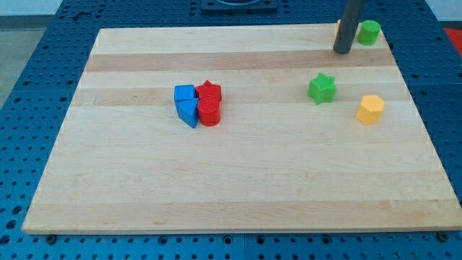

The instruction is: Push the green star towards the green circle

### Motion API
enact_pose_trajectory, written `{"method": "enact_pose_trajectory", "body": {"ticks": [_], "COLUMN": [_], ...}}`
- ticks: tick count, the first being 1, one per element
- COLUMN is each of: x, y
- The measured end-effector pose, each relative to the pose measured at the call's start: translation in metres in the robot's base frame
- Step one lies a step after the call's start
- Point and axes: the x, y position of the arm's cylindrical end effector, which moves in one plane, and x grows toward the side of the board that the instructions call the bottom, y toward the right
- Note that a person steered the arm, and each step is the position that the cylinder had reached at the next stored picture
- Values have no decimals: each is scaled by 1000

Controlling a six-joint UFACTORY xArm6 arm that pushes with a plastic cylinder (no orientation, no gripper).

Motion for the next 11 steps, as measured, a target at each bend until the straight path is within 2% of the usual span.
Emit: {"method": "enact_pose_trajectory", "body": {"ticks": [2,3,6,7,11], "x": [9,50,117,121,67], "y": [-109,-122,-99,-71,28]}}
